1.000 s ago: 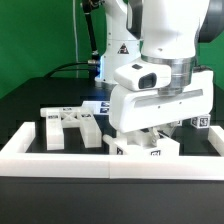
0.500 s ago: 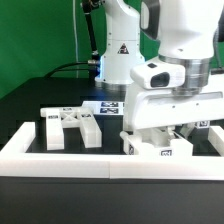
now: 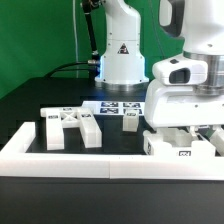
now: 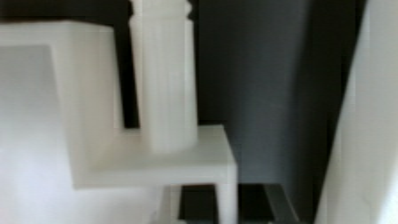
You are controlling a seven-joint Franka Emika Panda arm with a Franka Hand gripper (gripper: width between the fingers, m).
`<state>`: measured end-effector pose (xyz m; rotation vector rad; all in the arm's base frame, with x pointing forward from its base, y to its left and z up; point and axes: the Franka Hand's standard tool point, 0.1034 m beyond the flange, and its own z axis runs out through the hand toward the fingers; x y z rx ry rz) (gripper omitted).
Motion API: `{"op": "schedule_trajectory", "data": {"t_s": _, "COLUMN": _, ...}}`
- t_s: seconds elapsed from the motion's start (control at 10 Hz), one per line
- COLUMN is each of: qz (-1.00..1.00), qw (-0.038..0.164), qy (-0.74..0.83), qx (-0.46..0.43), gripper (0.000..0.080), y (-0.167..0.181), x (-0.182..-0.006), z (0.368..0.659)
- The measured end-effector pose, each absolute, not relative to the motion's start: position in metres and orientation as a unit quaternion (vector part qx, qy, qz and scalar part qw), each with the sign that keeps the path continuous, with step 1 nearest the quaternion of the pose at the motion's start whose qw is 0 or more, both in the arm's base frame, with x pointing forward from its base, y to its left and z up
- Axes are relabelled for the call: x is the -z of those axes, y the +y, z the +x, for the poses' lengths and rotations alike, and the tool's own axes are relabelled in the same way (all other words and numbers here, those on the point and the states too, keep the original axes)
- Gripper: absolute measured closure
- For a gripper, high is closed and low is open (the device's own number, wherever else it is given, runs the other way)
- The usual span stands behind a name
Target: Assemble chair
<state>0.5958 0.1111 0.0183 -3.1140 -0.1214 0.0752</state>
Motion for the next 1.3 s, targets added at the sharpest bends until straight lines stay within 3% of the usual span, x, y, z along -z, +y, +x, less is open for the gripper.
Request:
{"op": "schedule_trajectory", "data": {"t_s": 0.6, "qz": -0.999, "qw": 0.014, "qy": -0.023, "qx": -0.048, "gripper": 0.0765, "y": 0.125, "x": -0.013, "z": 0.6}}
{"op": "schedule_trajectory", "data": {"t_s": 0.7, "qz": -0.999, "qw": 0.011, "qy": -0.021, "qx": -0.048, "gripper": 0.0688, "y": 0.12, "x": -0.013, "z": 0.601}}
{"op": "schedule_trajectory", "data": {"t_s": 0.8, "qz": -0.999, "qw": 0.007, "qy": -0.017, "qx": -0.047, "gripper": 0.0507, "y": 0.113, "x": -0.012, "z": 0.602}}
{"op": "schedule_trajectory", "data": {"t_s": 0.9, "qz": -0.999, "qw": 0.004, "qy": -0.016, "qx": -0.047, "gripper": 0.0507, "y": 0.107, "x": -0.012, "z": 0.602}}
{"op": "schedule_trajectory", "data": {"t_s": 1.0, "qz": -0.999, "qw": 0.004, "qy": -0.025, "qx": -0.046, "gripper": 0.0324, "y": 0.102, "x": -0.017, "z": 0.602}}
{"op": "schedule_trajectory", "data": {"t_s": 1.1, "qz": -0.999, "qw": 0.005, "qy": -0.032, "qx": -0.043, "gripper": 0.0212, "y": 0.098, "x": -0.026, "z": 0.601}}
{"op": "schedule_trajectory", "data": {"t_s": 1.2, "qz": -0.998, "qw": 0.006, "qy": -0.045, "qx": -0.04, "gripper": 0.0212, "y": 0.096, "x": -0.034, "z": 0.599}}
{"op": "schedule_trajectory", "data": {"t_s": 1.3, "qz": -0.997, "qw": 0.008, "qy": -0.06, "qx": -0.038, "gripper": 0.0162, "y": 0.09, "x": -0.044, "z": 0.596}}
